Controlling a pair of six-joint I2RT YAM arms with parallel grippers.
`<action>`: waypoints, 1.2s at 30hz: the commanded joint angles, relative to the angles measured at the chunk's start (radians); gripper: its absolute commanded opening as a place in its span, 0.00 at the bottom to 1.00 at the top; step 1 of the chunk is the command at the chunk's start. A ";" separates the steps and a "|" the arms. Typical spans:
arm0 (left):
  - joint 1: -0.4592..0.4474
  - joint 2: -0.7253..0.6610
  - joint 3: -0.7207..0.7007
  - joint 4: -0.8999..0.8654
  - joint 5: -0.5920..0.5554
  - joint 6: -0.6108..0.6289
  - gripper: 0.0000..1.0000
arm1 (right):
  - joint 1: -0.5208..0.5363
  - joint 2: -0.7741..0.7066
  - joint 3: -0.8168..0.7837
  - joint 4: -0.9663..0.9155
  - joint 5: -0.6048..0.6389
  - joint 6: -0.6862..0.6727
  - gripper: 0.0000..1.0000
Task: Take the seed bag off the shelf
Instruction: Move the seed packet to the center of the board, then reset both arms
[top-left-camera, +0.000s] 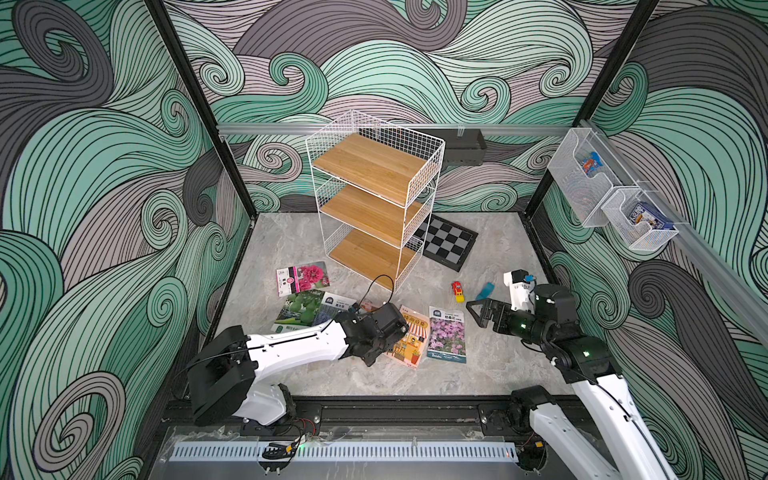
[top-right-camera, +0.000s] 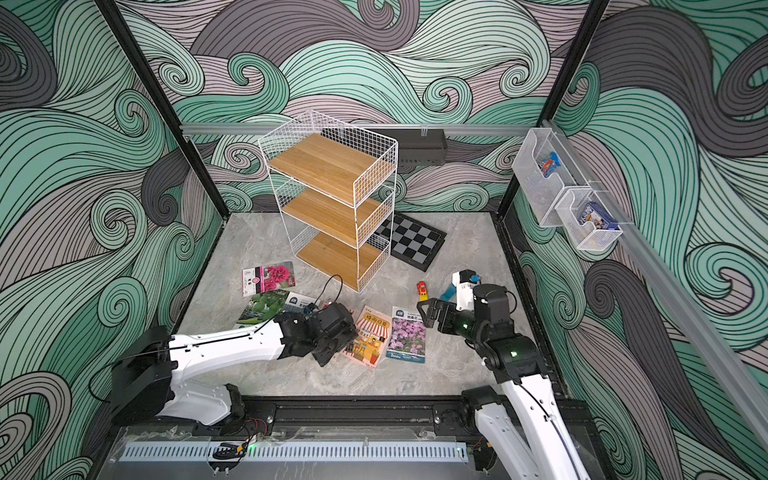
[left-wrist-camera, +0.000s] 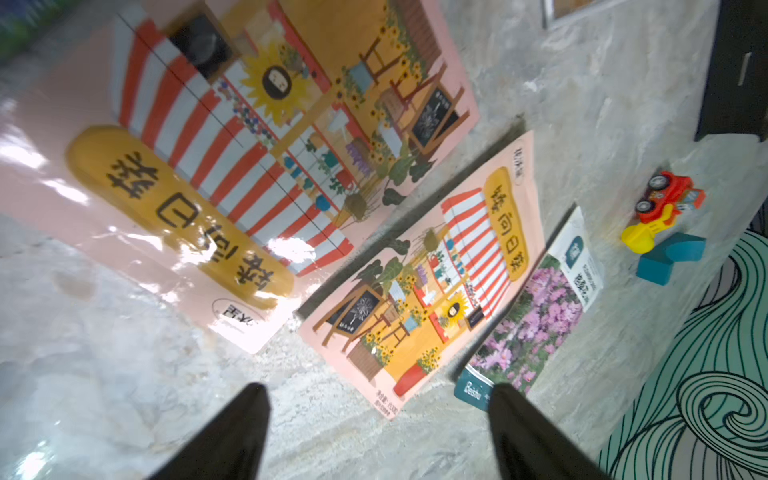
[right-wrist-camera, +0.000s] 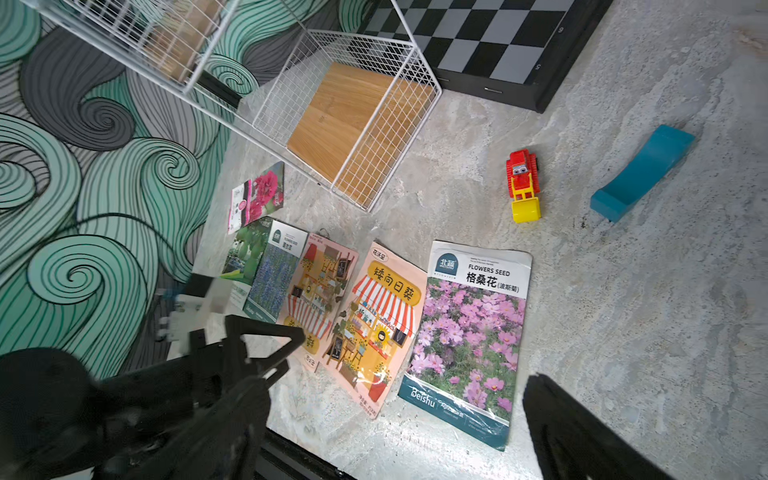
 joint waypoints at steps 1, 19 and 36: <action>0.006 -0.100 0.093 -0.322 -0.061 0.142 0.99 | -0.024 0.065 0.040 -0.021 0.073 -0.110 0.99; 0.838 -0.459 -0.214 0.096 -0.023 1.204 0.99 | -0.170 0.323 -0.256 0.680 0.387 -0.365 0.99; 1.056 -0.055 -0.551 1.326 0.109 1.533 0.99 | -0.171 0.688 -0.338 1.334 0.303 -0.453 0.99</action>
